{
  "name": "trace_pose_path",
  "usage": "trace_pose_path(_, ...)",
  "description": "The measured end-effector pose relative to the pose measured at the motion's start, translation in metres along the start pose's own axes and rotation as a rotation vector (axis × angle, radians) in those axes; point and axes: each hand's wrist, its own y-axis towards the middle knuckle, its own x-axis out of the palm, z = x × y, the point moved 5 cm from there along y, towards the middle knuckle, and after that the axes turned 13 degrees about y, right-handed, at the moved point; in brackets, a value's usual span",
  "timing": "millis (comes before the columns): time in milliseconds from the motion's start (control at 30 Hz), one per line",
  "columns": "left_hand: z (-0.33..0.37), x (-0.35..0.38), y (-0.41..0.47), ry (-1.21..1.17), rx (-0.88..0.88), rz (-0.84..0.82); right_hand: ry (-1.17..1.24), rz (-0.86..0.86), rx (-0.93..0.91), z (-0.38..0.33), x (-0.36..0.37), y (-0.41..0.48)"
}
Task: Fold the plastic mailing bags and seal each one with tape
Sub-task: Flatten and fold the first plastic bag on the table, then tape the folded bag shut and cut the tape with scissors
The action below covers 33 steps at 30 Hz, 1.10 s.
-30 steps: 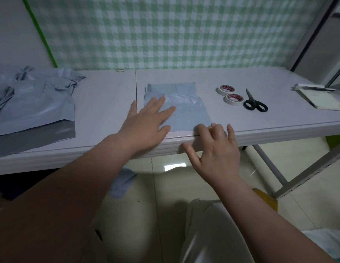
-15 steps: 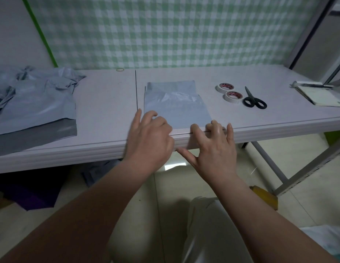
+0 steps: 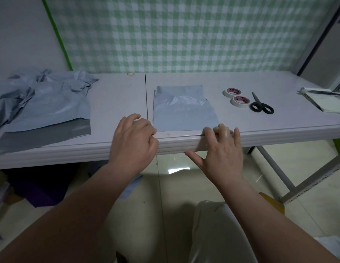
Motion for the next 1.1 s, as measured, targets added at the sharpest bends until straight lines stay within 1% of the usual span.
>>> trace_pose_path(167, 0.000, -0.004, 0.001, -0.014, 0.010, 0.014, 0.011, 0.038, 0.015, 0.001, -0.003, 0.000)
trace_pose_path(300, 0.000, -0.005, 0.004, -0.016, 0.021, -0.027, 0.038, 0.047, 0.071, 0.008, -0.008, 0.003)
trace_pose_path(400, 0.001, -0.005, 0.006, -0.033, 0.008, -0.061, 0.046, 0.021, 0.090, 0.012, -0.010, 0.004)
trace_pose_path(500, 0.002, -0.008, 0.013, -0.026, -0.014, -0.123, 0.056, 0.010, 0.140, 0.018, -0.011, 0.005)
trace_pose_path(600, 0.005, -0.009, 0.023, 0.005, -0.048, -0.212, 0.140, 0.077, 0.226, 0.027, -0.021, 0.010)
trace_pose_path(700, 0.013, -0.015, 0.035, 0.032, -0.050, -0.285, 0.379, 0.126, 0.409, 0.047, -0.035, 0.019)
trace_pose_path(767, 0.022, -0.022, 0.045, 0.017, -0.013, -0.281, 0.392, 0.140, 0.472, 0.065, -0.041, 0.030)
trace_pose_path(833, 0.030, -0.024, 0.058, -0.022, 0.022, -0.263, 0.356, 0.142, 0.486, 0.080, -0.046, 0.047)
trace_pose_path(933, 0.043, -0.018, 0.080, -0.099, 0.071, -0.222, 0.288, 0.091, 0.477, 0.094, -0.045, 0.077)
trace_pose_path(1100, 0.060, 0.000, 0.123, -0.212, 0.106, -0.199, 0.186, -0.080, 0.511, 0.120, -0.015, 0.119)
